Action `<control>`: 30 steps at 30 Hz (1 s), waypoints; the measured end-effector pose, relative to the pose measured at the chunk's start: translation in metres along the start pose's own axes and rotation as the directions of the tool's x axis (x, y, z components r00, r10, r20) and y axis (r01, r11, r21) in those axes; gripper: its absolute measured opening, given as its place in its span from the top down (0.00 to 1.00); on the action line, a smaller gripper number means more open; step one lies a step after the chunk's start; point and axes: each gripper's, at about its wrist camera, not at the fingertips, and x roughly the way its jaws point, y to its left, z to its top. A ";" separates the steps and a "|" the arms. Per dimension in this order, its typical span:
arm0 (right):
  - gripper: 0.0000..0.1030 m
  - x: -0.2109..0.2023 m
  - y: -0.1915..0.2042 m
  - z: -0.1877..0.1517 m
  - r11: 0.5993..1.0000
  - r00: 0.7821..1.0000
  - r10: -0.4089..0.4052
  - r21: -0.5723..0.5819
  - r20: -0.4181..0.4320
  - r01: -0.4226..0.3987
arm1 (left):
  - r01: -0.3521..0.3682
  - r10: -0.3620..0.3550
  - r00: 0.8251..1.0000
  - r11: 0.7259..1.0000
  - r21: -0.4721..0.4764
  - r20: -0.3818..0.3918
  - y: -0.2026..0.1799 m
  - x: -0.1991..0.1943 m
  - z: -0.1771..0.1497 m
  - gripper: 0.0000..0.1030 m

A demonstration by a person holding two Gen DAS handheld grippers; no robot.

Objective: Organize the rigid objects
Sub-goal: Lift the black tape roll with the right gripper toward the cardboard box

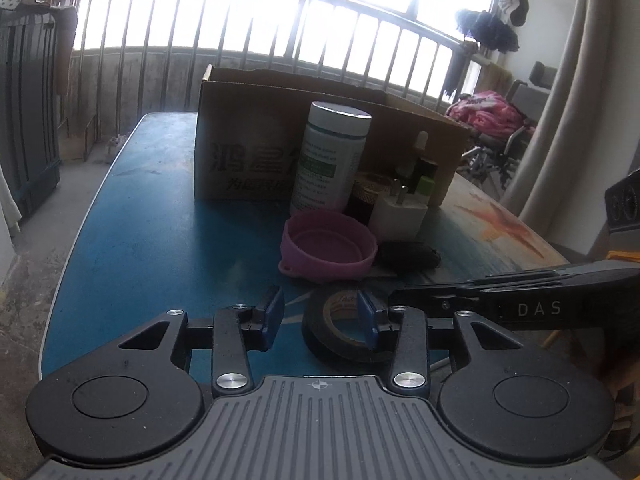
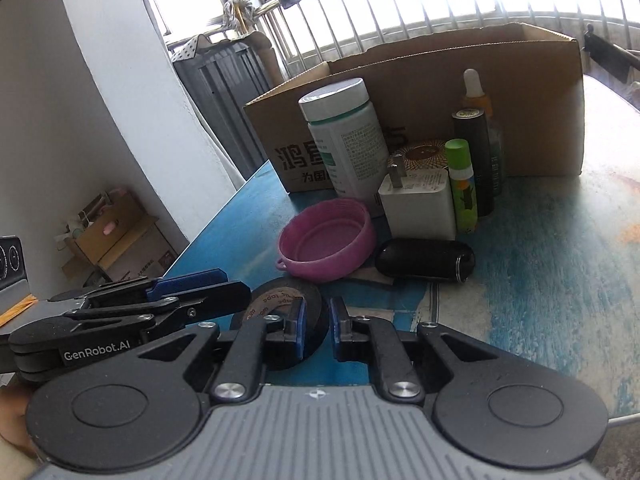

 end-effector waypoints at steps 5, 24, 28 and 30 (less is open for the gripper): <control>0.86 0.000 0.003 0.000 1.000 1.000 0.000 -0.009 -0.008 0.000 | -0.062 0.073 0.996 0.978 0.199 -0.049 -0.021 0.019 -0.001 0.81; 0.79 -0.039 0.016 0.021 0.997 0.995 -0.016 -0.077 0.095 0.023 | -0.201 0.077 0.967 0.822 0.533 0.244 -0.083 -0.037 0.032 0.85; 0.78 -0.062 0.017 0.084 0.990 0.990 0.019 -0.141 0.142 0.001 | -0.144 0.029 0.968 0.874 0.463 0.247 -0.067 -0.030 0.105 0.85; 0.78 -0.061 0.014 0.123 0.986 0.991 0.019 -0.168 0.134 0.004 | -0.131 0.030 0.973 0.891 0.435 0.231 -0.055 -0.010 0.149 0.85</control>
